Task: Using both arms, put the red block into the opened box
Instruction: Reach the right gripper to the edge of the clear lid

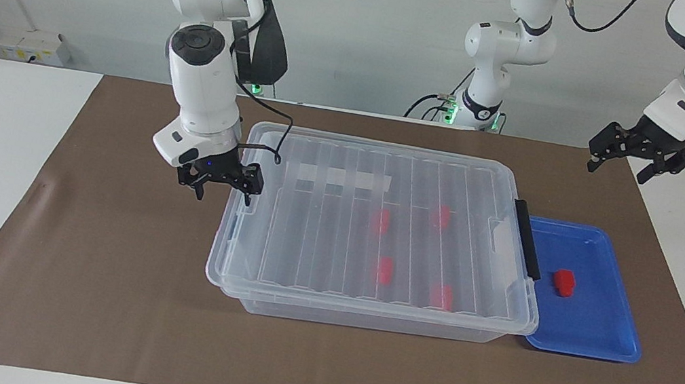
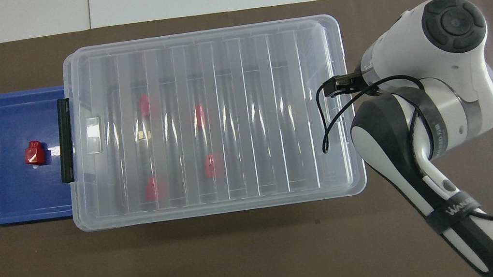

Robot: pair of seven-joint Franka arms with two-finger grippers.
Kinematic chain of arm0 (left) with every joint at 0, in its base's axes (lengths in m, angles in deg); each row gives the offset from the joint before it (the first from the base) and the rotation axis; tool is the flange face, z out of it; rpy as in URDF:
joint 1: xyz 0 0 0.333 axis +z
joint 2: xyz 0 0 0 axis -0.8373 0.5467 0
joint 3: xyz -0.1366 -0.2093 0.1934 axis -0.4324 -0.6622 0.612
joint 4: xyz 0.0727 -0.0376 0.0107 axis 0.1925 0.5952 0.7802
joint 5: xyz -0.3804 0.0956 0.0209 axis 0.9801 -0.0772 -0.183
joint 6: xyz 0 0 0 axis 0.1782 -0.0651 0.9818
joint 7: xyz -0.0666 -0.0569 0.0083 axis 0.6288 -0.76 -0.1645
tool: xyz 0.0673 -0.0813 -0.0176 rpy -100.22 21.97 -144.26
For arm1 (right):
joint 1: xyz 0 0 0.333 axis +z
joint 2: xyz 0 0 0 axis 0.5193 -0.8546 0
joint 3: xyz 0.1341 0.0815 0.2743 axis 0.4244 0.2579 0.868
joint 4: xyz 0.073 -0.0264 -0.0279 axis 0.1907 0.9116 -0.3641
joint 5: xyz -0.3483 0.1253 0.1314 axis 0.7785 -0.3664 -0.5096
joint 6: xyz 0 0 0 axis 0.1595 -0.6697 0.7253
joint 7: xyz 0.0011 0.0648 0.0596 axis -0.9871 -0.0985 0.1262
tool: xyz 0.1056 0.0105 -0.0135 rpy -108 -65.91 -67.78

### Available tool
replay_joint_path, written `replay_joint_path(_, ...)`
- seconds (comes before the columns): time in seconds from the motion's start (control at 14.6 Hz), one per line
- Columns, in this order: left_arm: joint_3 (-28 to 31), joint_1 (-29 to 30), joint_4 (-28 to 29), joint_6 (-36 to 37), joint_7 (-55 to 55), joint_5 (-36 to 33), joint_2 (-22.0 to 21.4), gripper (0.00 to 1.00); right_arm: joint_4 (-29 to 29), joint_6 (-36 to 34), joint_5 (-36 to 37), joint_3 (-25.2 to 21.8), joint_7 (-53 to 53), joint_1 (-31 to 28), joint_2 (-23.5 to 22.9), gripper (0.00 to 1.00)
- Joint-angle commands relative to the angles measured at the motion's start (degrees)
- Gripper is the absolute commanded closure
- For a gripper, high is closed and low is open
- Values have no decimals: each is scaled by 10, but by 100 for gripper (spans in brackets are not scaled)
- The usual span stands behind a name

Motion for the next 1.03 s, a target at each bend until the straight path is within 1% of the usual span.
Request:
replay_joint_path(0.0, 0, 1, 13, -2, -7, -11, -14, 0, 1, -4, 4, -1, -4, -3, 1, 0)
replay_joint_path(0.41, 0, 1, 13, -2, -7, -11, -14, 0, 1, -25, 40, -2, -4, -18, 2, 0)
replay_joint_path(0.55, 0, 1, 13, -2, -7, -11, -14, 0, -2, -32, 65, -2, -2, -27, 2, 0)
replay_joint_path(0.96, 0, 1, 13, -2, -7, -11, -14, 0, -7, -53, 70, -3, 33, -47, 3, 0)
